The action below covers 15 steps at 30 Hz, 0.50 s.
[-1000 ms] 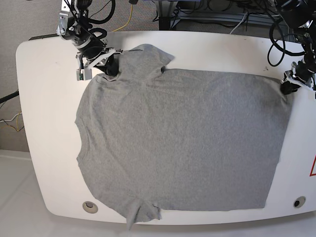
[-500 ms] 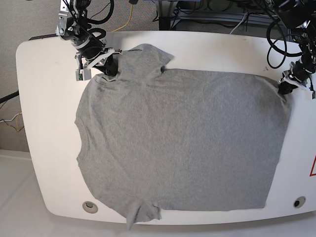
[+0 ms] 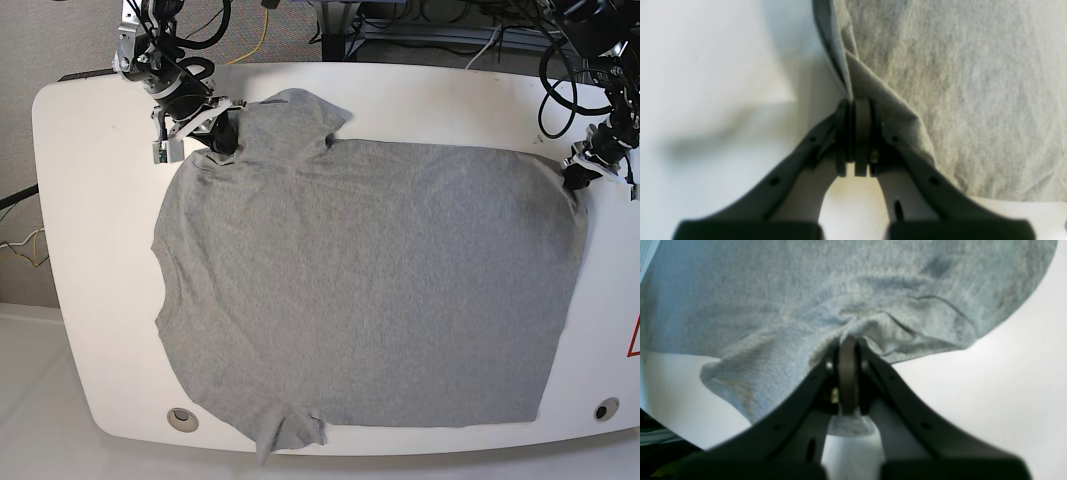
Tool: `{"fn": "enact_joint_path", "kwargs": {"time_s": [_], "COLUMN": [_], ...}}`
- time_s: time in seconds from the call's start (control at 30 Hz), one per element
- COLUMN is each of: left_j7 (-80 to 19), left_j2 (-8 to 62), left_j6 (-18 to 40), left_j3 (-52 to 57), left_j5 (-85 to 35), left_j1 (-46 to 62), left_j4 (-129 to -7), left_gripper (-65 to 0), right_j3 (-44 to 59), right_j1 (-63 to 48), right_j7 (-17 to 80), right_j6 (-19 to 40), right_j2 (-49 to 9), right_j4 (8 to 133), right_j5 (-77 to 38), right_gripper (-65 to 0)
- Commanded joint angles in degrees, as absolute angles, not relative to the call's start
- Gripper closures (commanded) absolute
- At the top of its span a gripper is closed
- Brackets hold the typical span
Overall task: Fold the T-shirt properly
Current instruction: 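Hold both shoulder corners and tighten grip with both grippers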
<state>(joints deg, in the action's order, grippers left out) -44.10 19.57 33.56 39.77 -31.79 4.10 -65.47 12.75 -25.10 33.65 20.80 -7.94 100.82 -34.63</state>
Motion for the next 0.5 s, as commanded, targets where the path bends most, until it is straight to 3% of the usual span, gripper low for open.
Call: {"fn": "enact_joint_path", "kwargs": {"time_s": [0.0,0.47], "left_j7": [-47.6,-47.6], "left_j2": [20.3,20.4], "left_j6": [33.4,33.4], "left_j3": [39.8,39.8], "left_j5": [-29.3,-29.3], "left_j1": [4.5,4.9], "left_j4": [-65.5,-65.6], "left_gripper": [-2.6,-2.6], "right_j3": [13.0,13.0], "right_j1": [-24.9,-24.9], "right_j7": [32.5,32.5], "right_j6": [21.1,21.1], "right_j2": [-8.4,-8.4], "right_j4": [101.8,101.8], "right_j5": [-35.1,-35.1], "right_gripper": [0.0,0.0]}}
